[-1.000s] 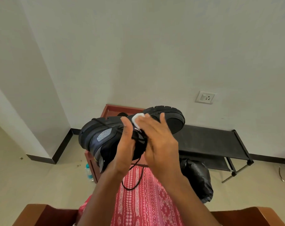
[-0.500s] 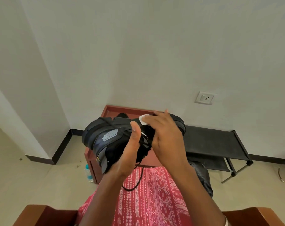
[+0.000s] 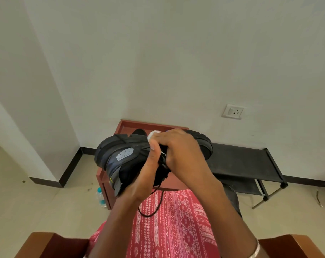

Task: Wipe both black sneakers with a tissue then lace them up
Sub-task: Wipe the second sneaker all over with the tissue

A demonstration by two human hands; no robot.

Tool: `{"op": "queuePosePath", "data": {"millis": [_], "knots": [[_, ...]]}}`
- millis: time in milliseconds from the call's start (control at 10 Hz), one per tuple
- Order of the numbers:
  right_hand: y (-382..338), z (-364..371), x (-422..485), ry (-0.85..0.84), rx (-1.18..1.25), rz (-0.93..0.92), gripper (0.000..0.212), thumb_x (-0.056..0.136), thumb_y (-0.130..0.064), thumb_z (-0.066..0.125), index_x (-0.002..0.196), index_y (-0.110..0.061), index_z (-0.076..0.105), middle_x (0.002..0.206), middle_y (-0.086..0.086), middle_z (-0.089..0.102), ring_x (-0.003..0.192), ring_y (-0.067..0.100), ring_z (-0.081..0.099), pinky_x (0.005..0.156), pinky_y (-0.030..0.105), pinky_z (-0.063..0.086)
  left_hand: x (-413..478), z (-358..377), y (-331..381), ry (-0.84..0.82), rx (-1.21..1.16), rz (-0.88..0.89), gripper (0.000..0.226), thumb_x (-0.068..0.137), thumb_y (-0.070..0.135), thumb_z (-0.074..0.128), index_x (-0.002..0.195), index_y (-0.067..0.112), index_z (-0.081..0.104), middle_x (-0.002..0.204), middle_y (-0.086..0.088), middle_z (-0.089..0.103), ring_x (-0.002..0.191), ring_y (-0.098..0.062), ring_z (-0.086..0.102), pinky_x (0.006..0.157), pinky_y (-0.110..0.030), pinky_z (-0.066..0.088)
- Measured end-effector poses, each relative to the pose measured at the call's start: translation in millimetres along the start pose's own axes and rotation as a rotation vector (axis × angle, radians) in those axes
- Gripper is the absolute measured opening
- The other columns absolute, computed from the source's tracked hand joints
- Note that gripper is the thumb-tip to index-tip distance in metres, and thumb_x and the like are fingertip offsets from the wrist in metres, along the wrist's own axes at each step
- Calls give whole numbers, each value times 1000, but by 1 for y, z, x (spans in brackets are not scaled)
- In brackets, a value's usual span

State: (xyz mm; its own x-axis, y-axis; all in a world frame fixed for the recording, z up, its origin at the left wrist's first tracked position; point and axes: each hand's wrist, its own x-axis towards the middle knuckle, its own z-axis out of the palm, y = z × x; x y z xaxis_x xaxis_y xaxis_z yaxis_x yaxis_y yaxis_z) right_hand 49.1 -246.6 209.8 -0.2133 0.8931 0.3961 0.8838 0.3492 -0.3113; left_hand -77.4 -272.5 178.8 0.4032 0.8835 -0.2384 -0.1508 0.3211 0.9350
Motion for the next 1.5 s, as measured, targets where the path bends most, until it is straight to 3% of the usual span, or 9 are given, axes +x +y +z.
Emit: {"op": "queuePosePath", "data": {"millis": [100, 300, 400, 500, 600, 800, 1000, 1200, 1500], "knots": [[0, 1, -1, 1, -130, 112, 33, 84, -4, 63, 104, -30, 69, 95, -5, 67, 96, 17, 57, 71, 24, 41, 24, 1, -3, 29, -1, 236, 105, 69, 92, 49, 139, 13, 52, 133, -12, 64, 127, -22, 60, 108, -44, 47], [-10, 0, -19, 34, 482, -44, 56, 82, 16, 51, 116, -21, 75, 119, -11, 71, 121, 3, 58, 106, 28, 45, 13, 12, -1, -73, -16, 232, 11, 102, 38, 32, 100, 37, 43, 96, 19, 50, 108, 3, 55, 69, 3, 43], [1, 6, -26, 116, 447, -79, 56, 79, 16, 51, 116, -19, 75, 117, -10, 72, 119, 3, 60, 103, 29, 47, 19, 5, -4, -18, -23, 277, 77, 74, 80, 58, 122, 19, 57, 118, 4, 70, 121, -5, 61, 95, -19, 51], [14, 15, -30, 209, 172, 38, 45, 85, 4, 54, 117, -21, 74, 116, -10, 72, 115, 9, 62, 97, 33, 51, 21, 2, -6, -62, 1, 307, 105, 61, 95, 52, 133, 20, 56, 131, -7, 66, 125, -21, 61, 108, -41, 47], [7, 17, -38, 239, 149, 81, 42, 89, -6, 49, 122, -21, 71, 122, -9, 69, 120, 8, 58, 102, 31, 47, 21, 4, -7, -98, -48, 290, 98, 57, 95, 56, 128, 27, 57, 128, 9, 69, 126, -10, 59, 107, -30, 48], [-22, 16, -52, 260, 485, -56, 46, 94, 11, 46, 128, -13, 66, 128, -6, 67, 127, 4, 55, 104, 34, 48, 16, 3, -4, -154, -82, 302, 94, 52, 92, 63, 100, 11, 64, 92, 5, 76, 100, -5, 71, 84, -16, 53], [-1, 39, -53, 391, 301, 37, 60, 81, 13, 41, 134, -6, 61, 142, 3, 57, 139, 12, 46, 112, 44, 41, 20, -1, -3, -130, -167, 210, 111, 57, 95, 49, 135, 16, 57, 135, -4, 65, 129, -17, 59, 110, -31, 45], [-34, 38, -66, 386, 374, -101, 48, 90, 16, 50, 132, -4, 62, 139, 5, 59, 137, 10, 48, 111, 35, 43, 23, -2, -1, 10, -246, 261, 84, 70, 75, 25, 90, 7, 71, 80, -1, 76, 87, -10, 73, 91, -33, 54], [-1, 49, -47, 615, -43, 3, 47, 89, 8, 46, 134, 1, 59, 141, 11, 57, 138, 24, 46, 116, 41, 37, 23, 2, 9, -143, -426, 301, 95, 77, 79, 29, 135, 8, 55, 136, -10, 64, 130, -21, 58, 112, -35, 44]]}}
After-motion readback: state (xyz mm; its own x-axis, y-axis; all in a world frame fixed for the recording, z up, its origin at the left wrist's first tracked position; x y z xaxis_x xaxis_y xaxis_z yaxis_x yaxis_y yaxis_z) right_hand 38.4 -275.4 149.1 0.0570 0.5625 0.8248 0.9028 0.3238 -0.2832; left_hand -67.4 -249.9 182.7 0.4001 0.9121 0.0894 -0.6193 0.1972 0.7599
